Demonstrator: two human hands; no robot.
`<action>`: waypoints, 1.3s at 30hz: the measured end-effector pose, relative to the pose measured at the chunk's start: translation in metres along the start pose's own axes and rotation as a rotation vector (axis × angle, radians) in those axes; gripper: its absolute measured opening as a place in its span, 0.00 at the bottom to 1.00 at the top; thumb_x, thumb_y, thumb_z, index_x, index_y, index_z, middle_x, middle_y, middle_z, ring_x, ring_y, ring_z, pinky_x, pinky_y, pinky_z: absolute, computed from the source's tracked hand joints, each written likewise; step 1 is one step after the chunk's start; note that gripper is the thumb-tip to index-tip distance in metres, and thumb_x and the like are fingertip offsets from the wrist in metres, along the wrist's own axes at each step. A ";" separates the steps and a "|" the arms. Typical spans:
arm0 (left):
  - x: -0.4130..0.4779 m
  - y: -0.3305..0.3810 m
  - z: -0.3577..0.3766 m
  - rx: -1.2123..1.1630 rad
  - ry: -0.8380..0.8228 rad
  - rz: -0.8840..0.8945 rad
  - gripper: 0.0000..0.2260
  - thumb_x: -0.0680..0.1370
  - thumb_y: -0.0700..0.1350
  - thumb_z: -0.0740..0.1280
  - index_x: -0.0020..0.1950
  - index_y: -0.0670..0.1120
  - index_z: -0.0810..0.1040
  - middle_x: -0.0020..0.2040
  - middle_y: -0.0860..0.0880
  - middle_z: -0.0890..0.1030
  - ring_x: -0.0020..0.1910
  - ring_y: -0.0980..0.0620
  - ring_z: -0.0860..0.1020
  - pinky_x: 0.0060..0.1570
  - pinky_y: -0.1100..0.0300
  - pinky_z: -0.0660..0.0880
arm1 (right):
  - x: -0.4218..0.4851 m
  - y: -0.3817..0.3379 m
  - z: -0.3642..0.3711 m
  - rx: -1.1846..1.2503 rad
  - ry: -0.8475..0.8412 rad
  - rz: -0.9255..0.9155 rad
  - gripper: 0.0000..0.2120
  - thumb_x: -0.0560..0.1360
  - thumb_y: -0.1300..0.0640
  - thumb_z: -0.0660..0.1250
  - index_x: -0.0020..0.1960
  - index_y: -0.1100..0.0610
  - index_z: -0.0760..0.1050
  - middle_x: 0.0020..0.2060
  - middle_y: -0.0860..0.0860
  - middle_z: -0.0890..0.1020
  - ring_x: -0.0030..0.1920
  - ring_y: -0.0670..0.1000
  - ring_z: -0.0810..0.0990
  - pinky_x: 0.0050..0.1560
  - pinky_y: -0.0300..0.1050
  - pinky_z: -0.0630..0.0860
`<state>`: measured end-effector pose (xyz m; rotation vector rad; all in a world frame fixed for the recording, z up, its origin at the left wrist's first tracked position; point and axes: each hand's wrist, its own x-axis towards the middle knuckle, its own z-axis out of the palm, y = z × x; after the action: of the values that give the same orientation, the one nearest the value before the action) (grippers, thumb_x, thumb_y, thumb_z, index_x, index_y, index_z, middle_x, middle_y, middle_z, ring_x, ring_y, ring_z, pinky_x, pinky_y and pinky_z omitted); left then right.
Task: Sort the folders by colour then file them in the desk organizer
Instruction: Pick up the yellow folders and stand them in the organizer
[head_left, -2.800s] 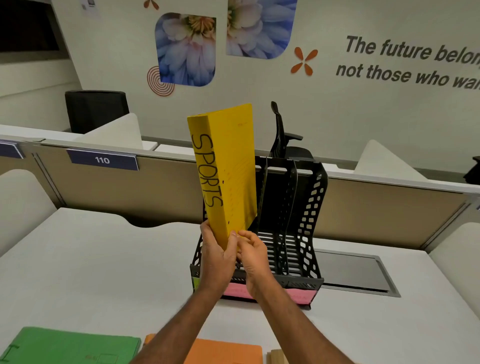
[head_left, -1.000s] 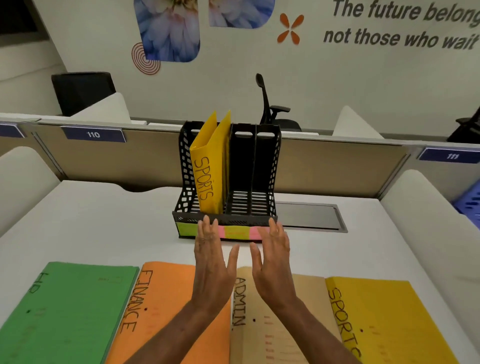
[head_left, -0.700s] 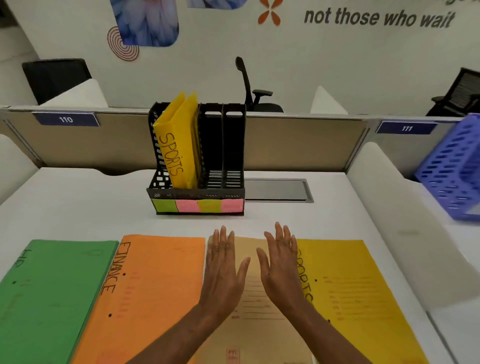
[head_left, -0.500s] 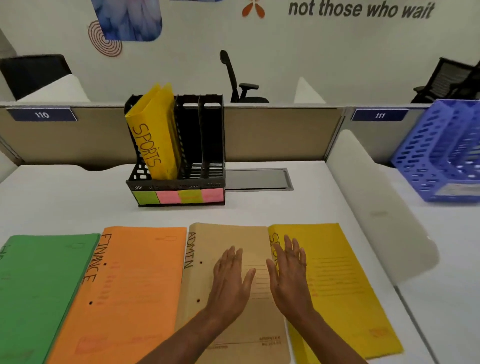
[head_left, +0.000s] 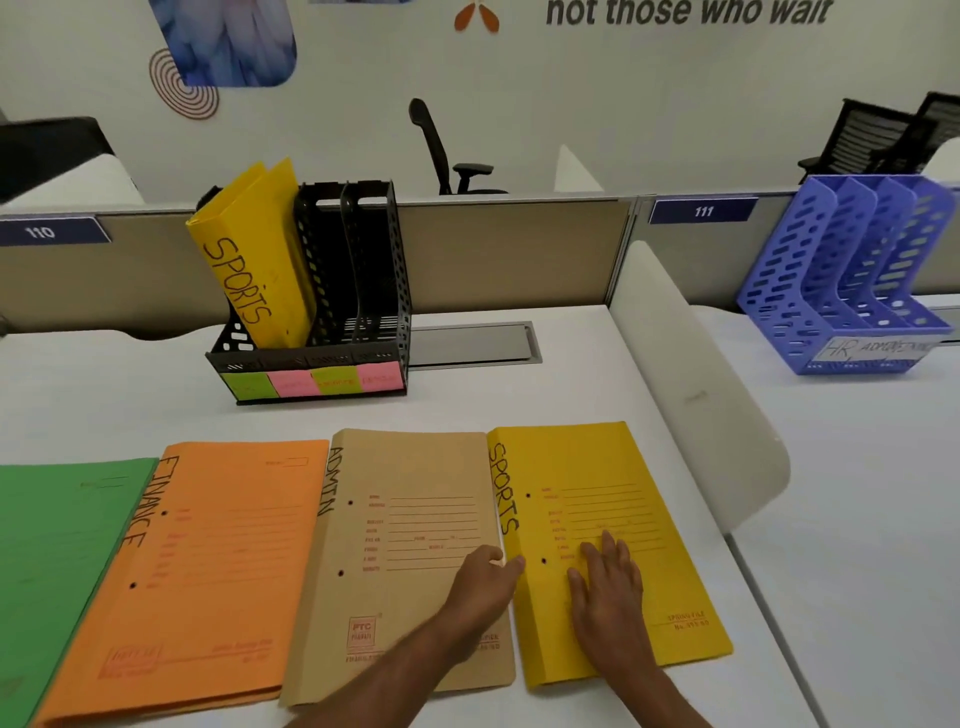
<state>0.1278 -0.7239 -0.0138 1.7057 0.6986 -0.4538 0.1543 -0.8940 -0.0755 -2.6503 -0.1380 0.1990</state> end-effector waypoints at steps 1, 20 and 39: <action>0.000 0.001 0.005 -0.023 -0.001 -0.029 0.25 0.81 0.55 0.64 0.74 0.44 0.67 0.71 0.41 0.72 0.68 0.41 0.73 0.65 0.47 0.73 | 0.000 0.003 0.000 0.006 -0.005 0.004 0.23 0.84 0.48 0.53 0.77 0.55 0.62 0.80 0.55 0.53 0.80 0.56 0.46 0.79 0.53 0.44; 0.003 0.013 0.024 -0.468 -0.038 -0.089 0.16 0.75 0.38 0.74 0.60 0.40 0.76 0.55 0.40 0.84 0.47 0.44 0.83 0.39 0.56 0.80 | 0.003 0.016 -0.007 0.206 0.035 0.014 0.20 0.82 0.51 0.58 0.73 0.55 0.68 0.78 0.52 0.62 0.79 0.54 0.54 0.79 0.53 0.49; -0.012 -0.002 -0.116 -0.645 -0.053 0.268 0.14 0.81 0.39 0.64 0.67 0.43 0.74 0.61 0.41 0.83 0.59 0.40 0.82 0.54 0.46 0.81 | 0.054 -0.037 -0.036 0.640 0.198 0.351 0.24 0.80 0.46 0.63 0.72 0.55 0.68 0.68 0.60 0.75 0.66 0.66 0.74 0.66 0.65 0.71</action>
<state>0.1105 -0.6138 0.0210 1.1457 0.4941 -0.0657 0.2113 -0.8708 -0.0333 -2.0186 0.3951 0.0736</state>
